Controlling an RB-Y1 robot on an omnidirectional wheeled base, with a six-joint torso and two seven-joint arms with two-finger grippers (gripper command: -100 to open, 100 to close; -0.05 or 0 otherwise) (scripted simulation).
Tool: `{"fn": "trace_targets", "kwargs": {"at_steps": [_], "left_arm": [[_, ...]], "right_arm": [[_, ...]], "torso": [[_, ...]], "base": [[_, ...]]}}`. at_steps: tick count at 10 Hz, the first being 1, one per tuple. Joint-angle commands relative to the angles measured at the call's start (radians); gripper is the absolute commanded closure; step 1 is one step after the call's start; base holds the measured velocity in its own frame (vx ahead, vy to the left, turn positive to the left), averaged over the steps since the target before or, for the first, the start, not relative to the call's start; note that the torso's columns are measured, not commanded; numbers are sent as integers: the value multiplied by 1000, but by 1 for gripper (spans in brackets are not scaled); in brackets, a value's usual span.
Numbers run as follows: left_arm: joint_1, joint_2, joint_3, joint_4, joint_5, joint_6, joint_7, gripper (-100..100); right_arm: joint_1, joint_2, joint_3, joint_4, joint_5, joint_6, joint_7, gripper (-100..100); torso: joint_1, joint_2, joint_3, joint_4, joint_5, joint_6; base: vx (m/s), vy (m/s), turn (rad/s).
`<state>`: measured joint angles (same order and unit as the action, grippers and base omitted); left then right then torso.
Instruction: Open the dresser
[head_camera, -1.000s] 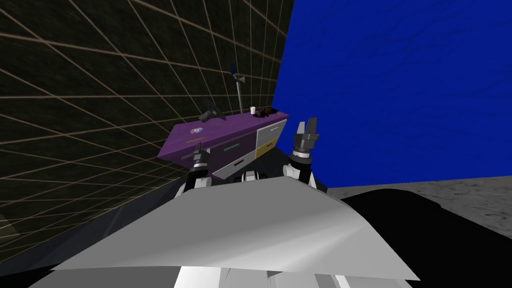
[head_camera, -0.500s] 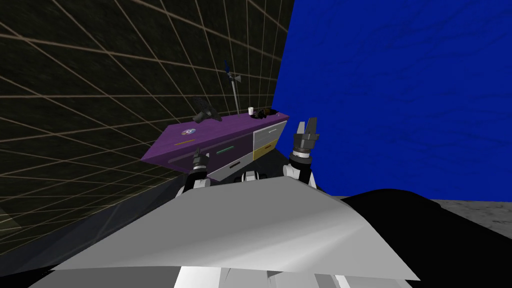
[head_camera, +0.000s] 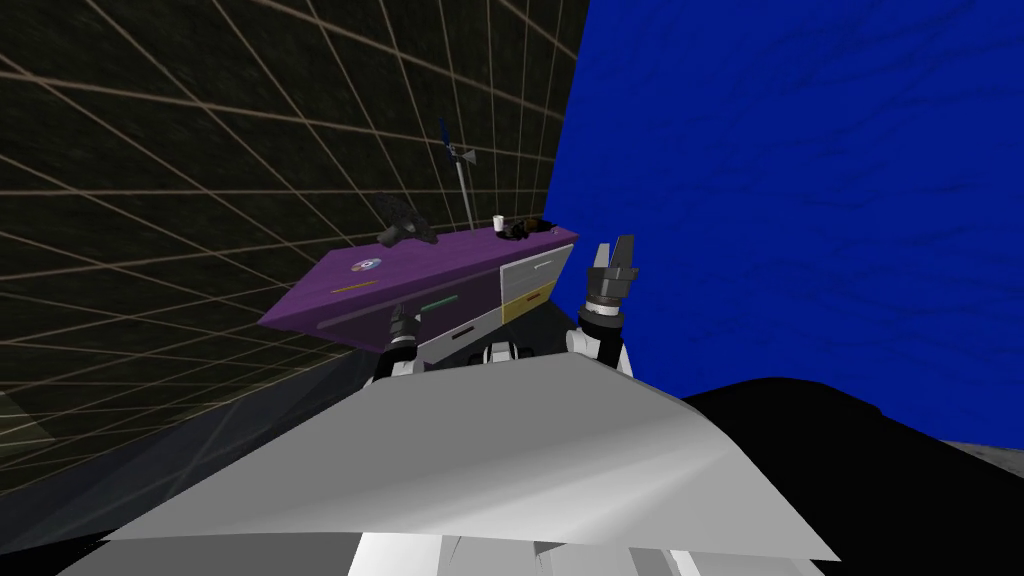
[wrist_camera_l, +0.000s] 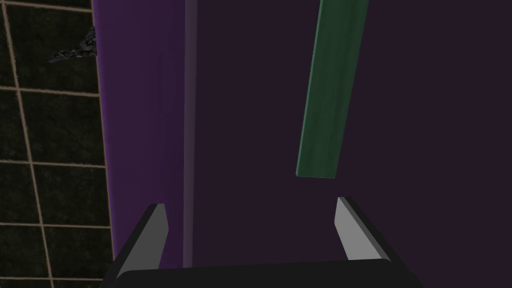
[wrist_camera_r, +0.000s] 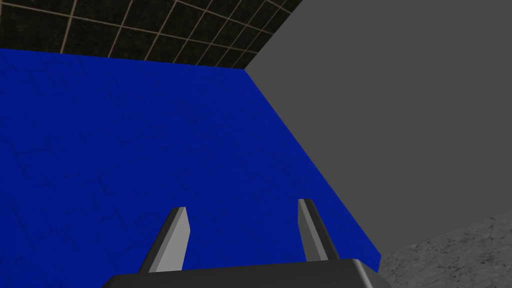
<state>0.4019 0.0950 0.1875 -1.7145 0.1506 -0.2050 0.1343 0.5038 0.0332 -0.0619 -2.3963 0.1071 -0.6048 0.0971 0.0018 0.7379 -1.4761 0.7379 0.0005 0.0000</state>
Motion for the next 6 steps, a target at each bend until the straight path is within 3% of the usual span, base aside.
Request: {"fn": "trace_targets", "kwargs": {"at_steps": [1,3,5,6], "left_arm": [[-10,-39,17,40,17,18,9,-100],[-11,-79,24,52,23,26,11,-100],[-12,-71,21,53,21,21,9,-100],[-12,-70,21,53,21,21,9,100]], "right_arm": [[0,0,0,0,0,0,0,0],[0,0,0,0,0,0,0,0],[0,0,0,0,0,0,0,0],[0,0,0,0,0,0,0,0]], "torso": [[-1,0,0,0,0,0],[-1,2,1,1,0,0],[1,1,0,0,0,0],[1,1,0,0,0,0]], "base": [[33,-101,49],[15,-75,31],[6,-17,3],[0,0,0]]}}
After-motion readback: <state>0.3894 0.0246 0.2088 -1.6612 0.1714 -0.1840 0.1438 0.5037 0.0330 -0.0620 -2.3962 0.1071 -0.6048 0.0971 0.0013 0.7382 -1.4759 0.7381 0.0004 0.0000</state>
